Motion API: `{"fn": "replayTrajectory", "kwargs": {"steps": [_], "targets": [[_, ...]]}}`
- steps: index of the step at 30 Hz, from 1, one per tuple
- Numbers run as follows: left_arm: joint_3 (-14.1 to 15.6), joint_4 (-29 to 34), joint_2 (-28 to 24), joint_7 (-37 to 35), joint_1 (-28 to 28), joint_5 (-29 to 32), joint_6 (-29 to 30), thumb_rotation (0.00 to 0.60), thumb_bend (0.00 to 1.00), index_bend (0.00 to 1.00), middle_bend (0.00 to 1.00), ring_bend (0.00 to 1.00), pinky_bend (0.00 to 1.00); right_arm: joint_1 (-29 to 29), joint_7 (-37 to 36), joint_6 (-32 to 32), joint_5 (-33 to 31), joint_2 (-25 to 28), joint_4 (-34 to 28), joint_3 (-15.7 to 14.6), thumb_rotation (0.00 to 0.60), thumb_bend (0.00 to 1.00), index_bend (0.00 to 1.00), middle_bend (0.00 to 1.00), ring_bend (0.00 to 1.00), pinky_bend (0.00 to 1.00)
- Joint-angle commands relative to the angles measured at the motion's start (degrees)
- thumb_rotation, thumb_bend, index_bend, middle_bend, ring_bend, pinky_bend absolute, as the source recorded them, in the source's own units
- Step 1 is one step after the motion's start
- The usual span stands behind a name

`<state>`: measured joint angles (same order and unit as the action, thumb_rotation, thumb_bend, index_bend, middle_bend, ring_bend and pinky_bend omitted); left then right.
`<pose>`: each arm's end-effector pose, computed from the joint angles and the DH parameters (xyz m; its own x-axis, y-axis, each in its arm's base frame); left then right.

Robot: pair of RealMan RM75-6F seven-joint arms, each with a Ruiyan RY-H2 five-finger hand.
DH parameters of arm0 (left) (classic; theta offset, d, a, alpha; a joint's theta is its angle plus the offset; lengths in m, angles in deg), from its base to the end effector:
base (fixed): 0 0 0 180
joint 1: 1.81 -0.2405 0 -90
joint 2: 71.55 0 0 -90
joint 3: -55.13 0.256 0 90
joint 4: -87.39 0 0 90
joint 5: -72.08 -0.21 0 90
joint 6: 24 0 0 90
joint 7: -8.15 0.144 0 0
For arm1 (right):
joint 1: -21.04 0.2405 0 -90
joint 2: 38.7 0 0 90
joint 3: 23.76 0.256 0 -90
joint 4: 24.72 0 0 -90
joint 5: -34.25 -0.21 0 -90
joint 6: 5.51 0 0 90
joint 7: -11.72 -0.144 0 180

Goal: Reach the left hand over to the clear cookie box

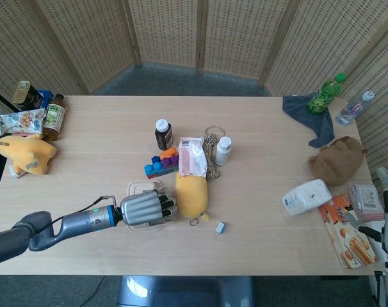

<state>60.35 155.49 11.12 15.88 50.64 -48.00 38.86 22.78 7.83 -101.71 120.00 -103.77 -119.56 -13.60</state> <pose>-0.1360 0.3163 -0.0076 0.7477 -0.3406 0.5700 -0.0562 -0.8878 -0.4568 -0.2916 -0.1838 0.1950 0.2610 0.2922 0.9200 -0.9628 0.0097 0.2701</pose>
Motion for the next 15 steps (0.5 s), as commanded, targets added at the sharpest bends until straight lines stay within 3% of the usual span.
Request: {"fn": "replayTrajectory", "kwargs": {"steps": [1,8,15], "targets": [[-0.1,0.7,-1.3,0.8,-0.2,0.7,1.3,0.6,0.0,0.69,0.79,0.8,0.99,0.0,0.2,0.0,0.1,-0.1,0.0,-0.1,0.6,0.0,0.0,0.0,0.0,0.0],[-3.9,5.5,-5.9,2.6,0.2,3.5,5.1,0.6,0.0,0.69,0.77,0.8,0.99,-0.1,0.5,-0.1,0.6,-0.1,-0.4,-0.3,0.6,0.0,0.0,0.0,0.0,0.0],[-8.9,14.5,-14.5,6.2,2.4,6.4,4.5,0.6,0.0,0.69,0.77,0.8,0.99,-0.3,0.5,-0.4,1.1,0.1,-1.0,-0.5,0.6,0.0,0.0,0.0,0.0,0.0]]}}
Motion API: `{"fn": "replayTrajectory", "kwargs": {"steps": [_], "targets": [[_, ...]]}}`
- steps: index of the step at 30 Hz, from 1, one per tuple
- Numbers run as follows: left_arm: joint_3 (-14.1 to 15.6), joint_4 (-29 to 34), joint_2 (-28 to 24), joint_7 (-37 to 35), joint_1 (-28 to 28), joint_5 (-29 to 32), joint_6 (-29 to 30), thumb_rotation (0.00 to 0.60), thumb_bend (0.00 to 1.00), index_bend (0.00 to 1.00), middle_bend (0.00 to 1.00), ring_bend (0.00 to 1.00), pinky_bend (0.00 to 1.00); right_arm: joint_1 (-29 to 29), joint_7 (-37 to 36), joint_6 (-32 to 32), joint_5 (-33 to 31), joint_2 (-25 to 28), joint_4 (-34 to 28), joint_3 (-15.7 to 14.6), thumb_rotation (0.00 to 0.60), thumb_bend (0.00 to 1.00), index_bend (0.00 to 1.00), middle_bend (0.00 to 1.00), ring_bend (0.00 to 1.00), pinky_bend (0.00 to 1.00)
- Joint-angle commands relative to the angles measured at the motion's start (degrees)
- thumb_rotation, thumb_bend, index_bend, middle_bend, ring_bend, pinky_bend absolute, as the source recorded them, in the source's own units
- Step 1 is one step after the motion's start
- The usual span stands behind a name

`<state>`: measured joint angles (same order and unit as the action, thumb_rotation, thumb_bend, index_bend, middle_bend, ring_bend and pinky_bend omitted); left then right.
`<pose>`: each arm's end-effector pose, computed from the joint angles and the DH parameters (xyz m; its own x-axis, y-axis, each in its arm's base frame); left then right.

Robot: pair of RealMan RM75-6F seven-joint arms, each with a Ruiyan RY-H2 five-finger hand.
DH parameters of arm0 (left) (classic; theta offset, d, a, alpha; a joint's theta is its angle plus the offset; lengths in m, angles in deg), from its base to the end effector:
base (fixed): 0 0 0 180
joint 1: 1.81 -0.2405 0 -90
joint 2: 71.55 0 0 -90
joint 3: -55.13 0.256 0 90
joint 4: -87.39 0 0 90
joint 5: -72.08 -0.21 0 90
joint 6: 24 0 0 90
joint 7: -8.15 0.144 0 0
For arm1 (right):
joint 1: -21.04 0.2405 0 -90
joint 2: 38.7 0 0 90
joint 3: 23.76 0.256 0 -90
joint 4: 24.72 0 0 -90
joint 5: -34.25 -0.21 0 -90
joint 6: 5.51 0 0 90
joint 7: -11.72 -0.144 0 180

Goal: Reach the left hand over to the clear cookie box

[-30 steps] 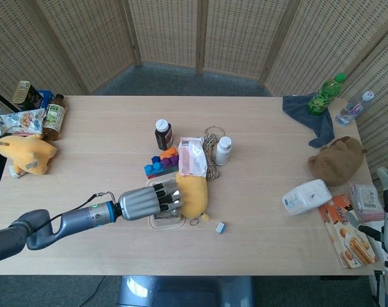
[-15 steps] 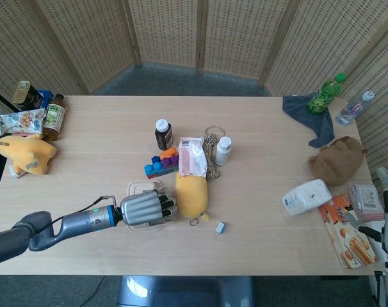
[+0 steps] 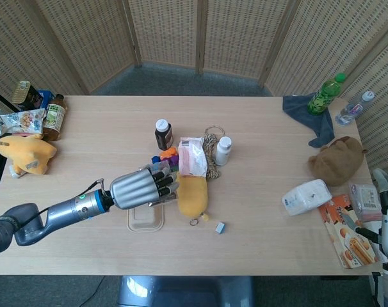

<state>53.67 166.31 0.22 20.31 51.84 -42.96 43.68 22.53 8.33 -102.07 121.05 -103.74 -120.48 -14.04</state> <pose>-0.0885 0.3354 0.0652 0.6256 -0.4684 0.6239 -0.0028 -0.8011 -0.5986 -0.2873 -0.1810 0.1928 0.2547 0.2879 0.9232 -0.9637 -0.0035 0.2670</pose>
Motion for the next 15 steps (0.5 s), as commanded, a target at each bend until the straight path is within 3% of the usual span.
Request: {"fn": "replayTrajectory", "kwargs": {"steps": [1,7,15], "targets": [[-2.8,4.9,-5.0,2.3,1.6,1.6,-0.7,0.6,0.0,0.69,0.77,0.8,0.99,-0.1,-0.1,-0.1,0.2,0.1,-0.2,-0.1,0.6,0.0,0.0,0.0,0.0,0.0],[-4.6,9.4,-9.4,4.6,2.5,2.3,-1.9,0.6,0.0,0.69,0.76,0.8,0.99,-0.3,-0.4,-0.4,0.5,0.4,-0.7,-0.1,0.6,0.0,0.0,0.0,0.0,0.0],[-5.7,10.2,-10.0,5.6,2.8,3.3,-2.3,0.6,0.0,0.69,0.75,0.79,0.99,-0.3,-0.6,-0.6,0.5,0.5,-0.9,0.0,0.6,0.0,0.0,0.0,0.0,0.0]]}}
